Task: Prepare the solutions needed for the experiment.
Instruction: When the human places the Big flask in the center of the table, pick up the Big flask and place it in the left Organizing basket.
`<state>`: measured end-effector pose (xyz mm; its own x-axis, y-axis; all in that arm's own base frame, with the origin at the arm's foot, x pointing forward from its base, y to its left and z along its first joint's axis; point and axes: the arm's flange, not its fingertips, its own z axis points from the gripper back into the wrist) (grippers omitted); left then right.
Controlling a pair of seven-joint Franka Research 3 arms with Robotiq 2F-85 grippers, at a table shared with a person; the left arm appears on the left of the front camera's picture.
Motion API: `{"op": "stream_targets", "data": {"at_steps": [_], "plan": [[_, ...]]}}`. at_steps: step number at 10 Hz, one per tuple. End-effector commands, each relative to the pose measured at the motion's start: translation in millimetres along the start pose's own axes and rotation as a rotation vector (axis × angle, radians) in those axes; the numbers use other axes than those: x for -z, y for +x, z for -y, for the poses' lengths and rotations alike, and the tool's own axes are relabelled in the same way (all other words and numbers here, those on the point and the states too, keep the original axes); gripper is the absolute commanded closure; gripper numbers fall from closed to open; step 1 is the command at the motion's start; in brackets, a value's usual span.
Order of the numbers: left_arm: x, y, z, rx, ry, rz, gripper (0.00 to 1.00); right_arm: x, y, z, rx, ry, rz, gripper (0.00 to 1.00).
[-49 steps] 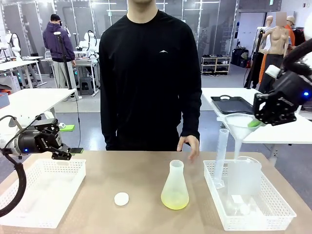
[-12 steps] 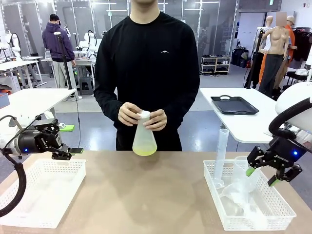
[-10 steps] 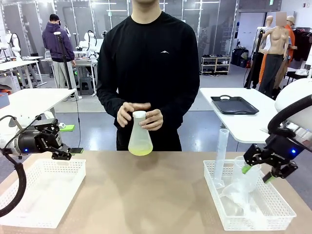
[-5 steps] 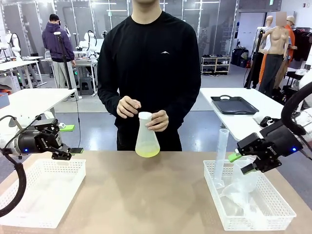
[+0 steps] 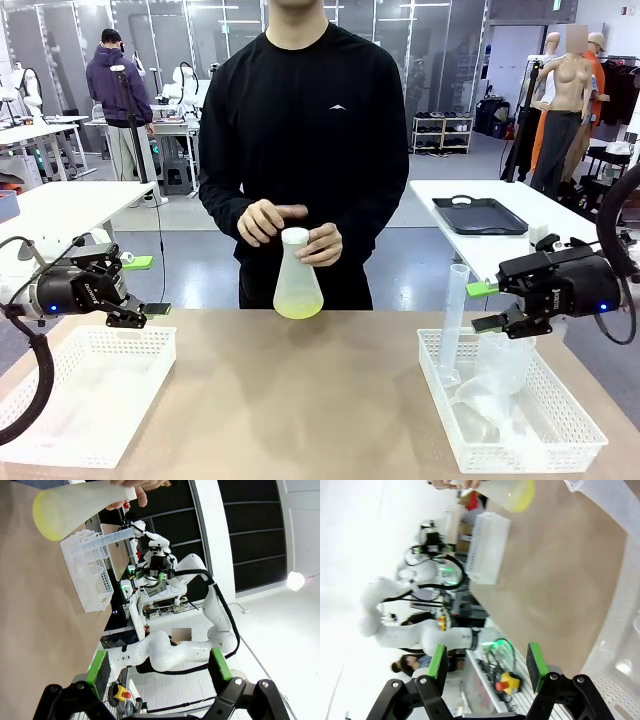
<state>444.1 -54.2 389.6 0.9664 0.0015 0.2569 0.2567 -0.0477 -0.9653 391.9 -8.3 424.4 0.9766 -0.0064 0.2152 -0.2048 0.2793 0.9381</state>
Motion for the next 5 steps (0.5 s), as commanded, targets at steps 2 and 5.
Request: {"op": "stream_targets", "data": {"at_steps": [2,5], "plan": [[0.9,0.2,0.9,0.007,-0.006,0.002,0.0,-8.7,21.8,18.6,0.069,0.185,0.02,0.2],[0.9,0.2,0.9,0.007,-0.006,0.002,0.0,-12.3,25.1,25.3,0.076,0.227,0.011,0.2]]}}
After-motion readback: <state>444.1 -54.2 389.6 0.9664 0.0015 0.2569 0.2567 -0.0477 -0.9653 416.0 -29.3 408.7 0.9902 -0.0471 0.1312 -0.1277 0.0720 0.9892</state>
